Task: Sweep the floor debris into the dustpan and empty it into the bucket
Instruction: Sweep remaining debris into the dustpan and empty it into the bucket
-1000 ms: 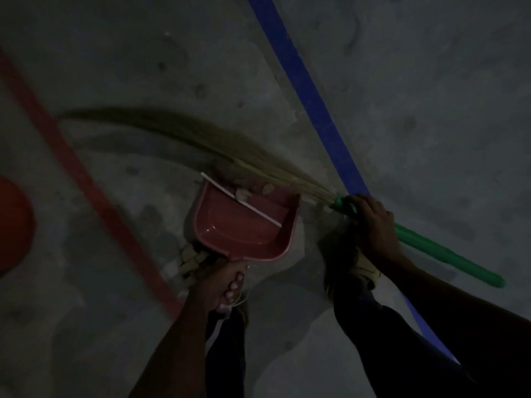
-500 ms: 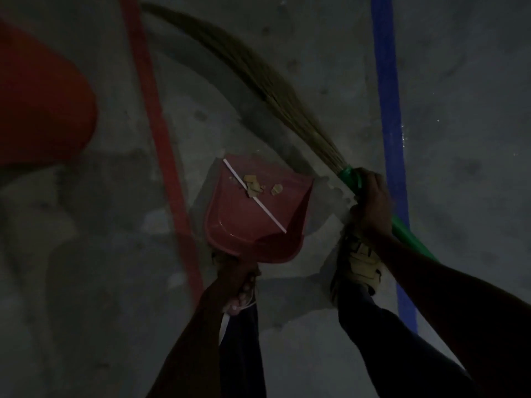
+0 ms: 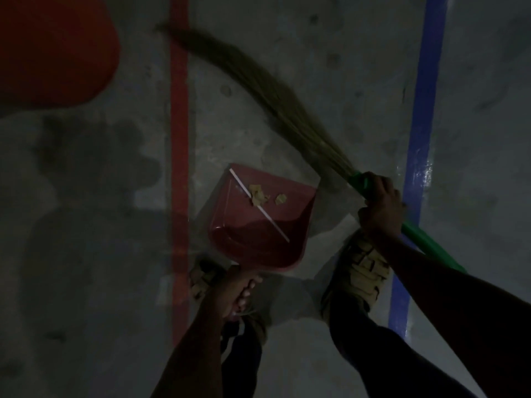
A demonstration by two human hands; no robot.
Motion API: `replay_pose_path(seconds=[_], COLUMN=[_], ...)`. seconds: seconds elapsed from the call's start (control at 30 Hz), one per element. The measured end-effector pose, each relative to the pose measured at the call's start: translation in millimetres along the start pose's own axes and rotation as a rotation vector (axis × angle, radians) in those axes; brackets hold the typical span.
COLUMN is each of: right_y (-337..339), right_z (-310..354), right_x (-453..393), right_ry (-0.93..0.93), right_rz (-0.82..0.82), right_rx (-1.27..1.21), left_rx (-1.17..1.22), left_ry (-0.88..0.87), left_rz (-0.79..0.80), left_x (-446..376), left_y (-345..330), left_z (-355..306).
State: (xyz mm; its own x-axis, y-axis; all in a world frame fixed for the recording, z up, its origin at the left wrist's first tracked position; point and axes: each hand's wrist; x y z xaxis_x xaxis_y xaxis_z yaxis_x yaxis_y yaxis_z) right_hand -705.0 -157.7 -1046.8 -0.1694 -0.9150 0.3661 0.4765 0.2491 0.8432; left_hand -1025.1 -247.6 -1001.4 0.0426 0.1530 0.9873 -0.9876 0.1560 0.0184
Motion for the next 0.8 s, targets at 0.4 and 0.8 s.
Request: replay_pose_path(seconds=[0.4, 0.8], right_y=[-32.9, -27.0], right_z=[-10.6, -10.8], right_x=[64.7, 79.7], right_ry=[0.233, 0.223], right_rz=[0.234, 0.002], right_rx=[0.09, -0.011], left_rx=[-0.075, -0.14], left_ry=[-0.011, -0.039], left_rz=[0.013, 0.024], left_x=[-17.1, -10.3], left_y=[23.4, 26.3], left_z=[-9.6, -15.9])
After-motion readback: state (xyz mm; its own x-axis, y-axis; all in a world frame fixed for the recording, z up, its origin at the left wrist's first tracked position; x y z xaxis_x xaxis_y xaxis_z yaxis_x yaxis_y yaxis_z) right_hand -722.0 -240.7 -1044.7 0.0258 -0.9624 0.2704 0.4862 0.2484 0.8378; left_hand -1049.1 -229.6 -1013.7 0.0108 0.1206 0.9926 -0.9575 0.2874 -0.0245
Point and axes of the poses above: each hand's wrist, its own x-axis away from the middle knuckle, its own y-axis out of the back of the hand, z = x × y, and after that the axes turned 7 degrees about y, right-handed
